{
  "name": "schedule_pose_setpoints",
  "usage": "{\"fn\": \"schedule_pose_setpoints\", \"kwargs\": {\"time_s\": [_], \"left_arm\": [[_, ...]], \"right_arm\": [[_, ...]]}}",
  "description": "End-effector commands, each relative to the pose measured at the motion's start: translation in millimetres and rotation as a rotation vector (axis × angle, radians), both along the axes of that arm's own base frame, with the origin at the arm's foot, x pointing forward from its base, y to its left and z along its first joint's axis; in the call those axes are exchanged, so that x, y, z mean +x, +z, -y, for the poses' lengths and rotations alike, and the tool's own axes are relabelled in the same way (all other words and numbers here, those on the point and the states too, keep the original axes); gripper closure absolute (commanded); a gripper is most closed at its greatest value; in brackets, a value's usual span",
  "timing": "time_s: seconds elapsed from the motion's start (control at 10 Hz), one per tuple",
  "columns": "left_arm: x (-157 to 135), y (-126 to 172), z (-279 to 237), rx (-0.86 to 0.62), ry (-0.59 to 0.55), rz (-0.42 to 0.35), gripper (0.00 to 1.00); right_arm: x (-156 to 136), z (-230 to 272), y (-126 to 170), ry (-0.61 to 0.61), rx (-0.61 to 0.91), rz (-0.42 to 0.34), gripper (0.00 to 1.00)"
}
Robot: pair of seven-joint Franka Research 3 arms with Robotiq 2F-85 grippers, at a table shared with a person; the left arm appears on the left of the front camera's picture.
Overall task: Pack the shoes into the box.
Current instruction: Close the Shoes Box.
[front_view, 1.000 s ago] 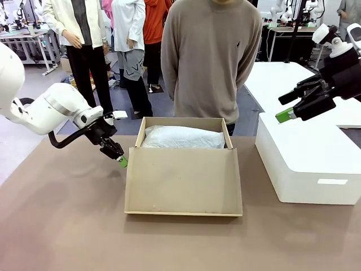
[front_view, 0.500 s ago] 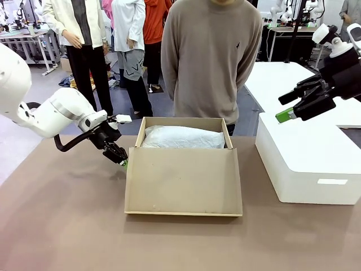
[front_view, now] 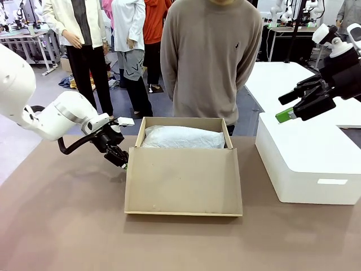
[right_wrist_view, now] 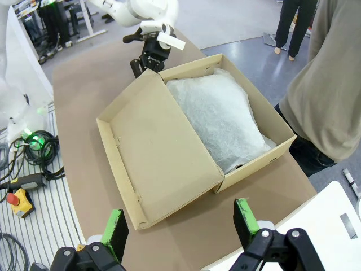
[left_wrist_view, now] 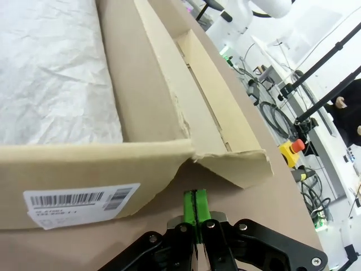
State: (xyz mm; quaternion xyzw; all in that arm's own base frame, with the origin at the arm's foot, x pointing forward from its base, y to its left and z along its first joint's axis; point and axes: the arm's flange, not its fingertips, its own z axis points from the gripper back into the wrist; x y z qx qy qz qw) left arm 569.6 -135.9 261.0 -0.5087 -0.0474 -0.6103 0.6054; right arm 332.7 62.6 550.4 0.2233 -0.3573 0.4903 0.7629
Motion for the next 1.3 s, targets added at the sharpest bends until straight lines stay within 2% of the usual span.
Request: {"fn": "schedule_pose_setpoints", "kwargs": {"time_s": [0.0, 0.7, 1.2], "left_arm": [[0, 1, 3, -0.063, -0.018, -0.008, 1.0], [-10, 4, 15, -0.171, -0.128, -0.09, 1.0], [-18, 14, 11, -0.277, -0.144, -0.125, 1.0]], "right_arm": [[5, 0, 1, 0.024, 0.031, 0.022, 0.0], [5, 0, 1, 0.024, 0.031, 0.022, 0.0], [5, 0, 1, 0.024, 0.031, 0.022, 0.0]]}}
